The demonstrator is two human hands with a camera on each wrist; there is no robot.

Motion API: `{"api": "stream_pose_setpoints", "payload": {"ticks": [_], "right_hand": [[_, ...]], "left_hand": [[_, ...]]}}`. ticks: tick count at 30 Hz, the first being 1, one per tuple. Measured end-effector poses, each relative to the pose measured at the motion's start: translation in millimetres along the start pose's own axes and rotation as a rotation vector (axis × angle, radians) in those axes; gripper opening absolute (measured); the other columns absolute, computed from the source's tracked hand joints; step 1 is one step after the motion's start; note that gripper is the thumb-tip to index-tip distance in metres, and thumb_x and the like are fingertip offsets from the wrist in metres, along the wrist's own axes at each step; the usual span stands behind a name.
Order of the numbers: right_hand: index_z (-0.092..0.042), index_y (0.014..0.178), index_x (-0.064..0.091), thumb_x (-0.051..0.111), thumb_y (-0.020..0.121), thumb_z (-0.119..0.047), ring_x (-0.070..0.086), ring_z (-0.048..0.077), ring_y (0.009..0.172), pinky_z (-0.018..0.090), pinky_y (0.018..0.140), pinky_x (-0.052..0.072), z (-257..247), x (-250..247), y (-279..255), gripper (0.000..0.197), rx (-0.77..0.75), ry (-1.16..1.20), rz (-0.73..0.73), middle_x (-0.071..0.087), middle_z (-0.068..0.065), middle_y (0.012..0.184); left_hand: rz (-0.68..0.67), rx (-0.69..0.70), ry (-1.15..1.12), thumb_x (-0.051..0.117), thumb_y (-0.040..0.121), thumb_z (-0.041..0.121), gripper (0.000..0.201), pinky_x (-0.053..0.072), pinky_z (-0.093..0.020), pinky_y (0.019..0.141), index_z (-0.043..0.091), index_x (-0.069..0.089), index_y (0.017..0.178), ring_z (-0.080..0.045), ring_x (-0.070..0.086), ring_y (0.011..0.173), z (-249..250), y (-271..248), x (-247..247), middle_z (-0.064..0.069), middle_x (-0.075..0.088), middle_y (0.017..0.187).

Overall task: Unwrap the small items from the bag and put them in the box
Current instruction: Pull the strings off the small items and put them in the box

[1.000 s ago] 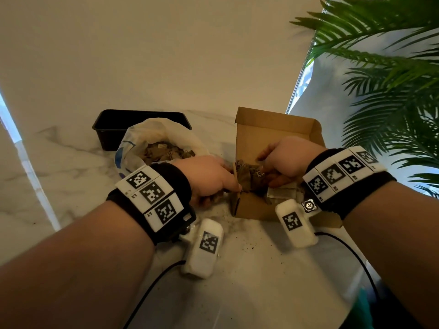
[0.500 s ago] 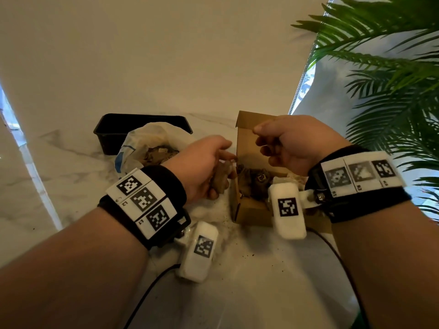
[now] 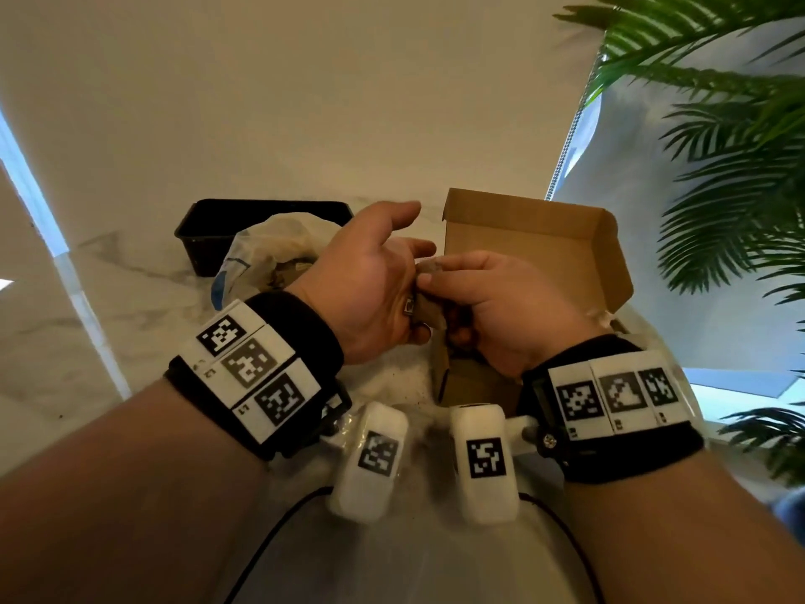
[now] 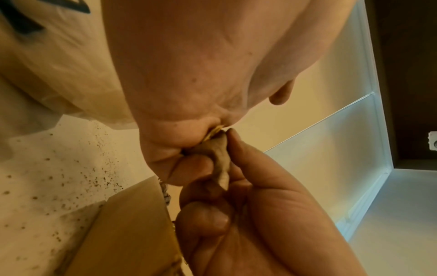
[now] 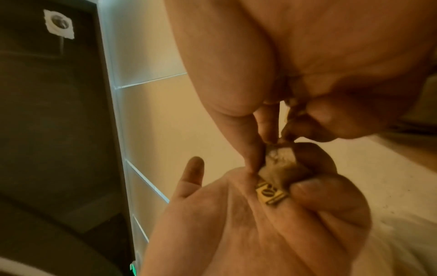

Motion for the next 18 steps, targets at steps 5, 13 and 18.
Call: {"api": "stream_pose_setpoints", "payload": {"ticks": [5,13,18], "right_hand": [[-0.007,0.108,0.072,0.071,0.089,-0.014,0.063,0.038,0.07,0.035,0.058,0.052,-6,-7,-5,0.02,-0.063,0.082,0.036,0.075,0.014,0.088],[-0.003,0.113,0.069,0.065,0.092,-0.005,0.068,0.033,0.091,0.053,0.09,0.056,-13,-17,-3,0.022,-0.138,0.195,0.15,0.073,0.022,0.104],[-0.011,0.105,0.067,0.064,0.092,-0.001,0.068,0.024,0.085,0.038,0.076,0.06,-15,-21,-3,0.017,-0.18,0.268,0.183,0.071,0.011,0.095]], "left_hand": [[0.047,0.018,0.087,0.033,0.1,0.046,0.056,0.048,-0.033,0.064,0.006,0.054,0.133,-0.018,0.06,0.069,-1,3,-6,-0.008,0.06,0.085],[0.184,0.082,0.32,0.057,0.1,0.012,0.011,0.049,-0.027,0.059,0.014,0.066,0.105,-0.013,0.063,0.071,0,3,-16,-0.006,0.07,0.091],[0.205,0.092,0.374,0.058,0.1,0.005,0.011,0.039,-0.023,0.05,0.013,0.066,0.102,-0.01,0.049,0.06,1,5,-20,-0.008,0.064,0.09]]}}
Point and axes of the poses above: each hand's wrist, its own y-axis towards the middle knuckle, its own x-axis out of the palm, z = x × y, the point moved 7 cm from there along y, towards the middle knuckle
